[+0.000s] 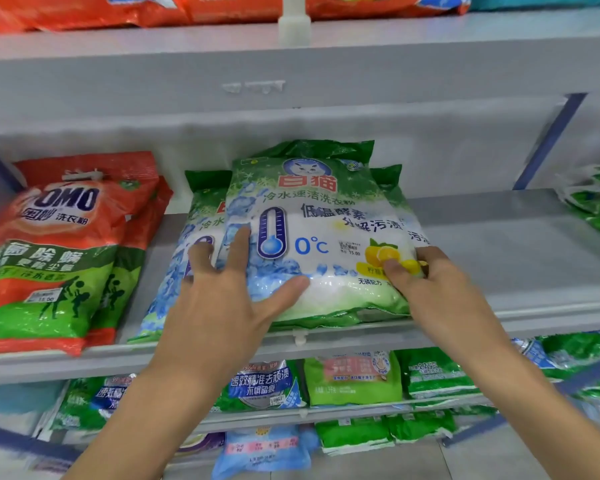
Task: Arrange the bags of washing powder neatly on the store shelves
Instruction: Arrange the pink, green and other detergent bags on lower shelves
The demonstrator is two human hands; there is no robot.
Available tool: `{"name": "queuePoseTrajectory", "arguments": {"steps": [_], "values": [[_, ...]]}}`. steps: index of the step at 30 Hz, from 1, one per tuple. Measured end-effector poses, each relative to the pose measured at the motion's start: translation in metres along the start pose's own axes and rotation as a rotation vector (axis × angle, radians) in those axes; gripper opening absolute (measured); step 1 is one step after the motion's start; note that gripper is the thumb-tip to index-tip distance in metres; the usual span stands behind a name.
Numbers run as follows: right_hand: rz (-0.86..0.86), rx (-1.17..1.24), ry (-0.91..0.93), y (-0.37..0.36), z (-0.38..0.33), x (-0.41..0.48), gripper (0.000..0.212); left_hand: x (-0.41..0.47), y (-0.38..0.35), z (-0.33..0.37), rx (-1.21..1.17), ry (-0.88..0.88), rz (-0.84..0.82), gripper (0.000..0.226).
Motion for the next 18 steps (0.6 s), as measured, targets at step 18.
{"name": "queuePoseTrajectory", "arguments": {"steps": [18], "values": [[-0.198, -0.344, 0.406, 0.007, 0.024, -0.012, 0.071, 0.014, -0.01, 0.004, 0.101, -0.356, 0.062, 0.112]]}}
Point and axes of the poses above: each hand's wrist, its own x-axis towards the middle knuckle, its own y-axis out of the back of the hand, z = x × y, the point moved 1 cm from there along x, towards the middle knuckle, and after that the axes turned 1 degree about -y, right-handed, at the moved point
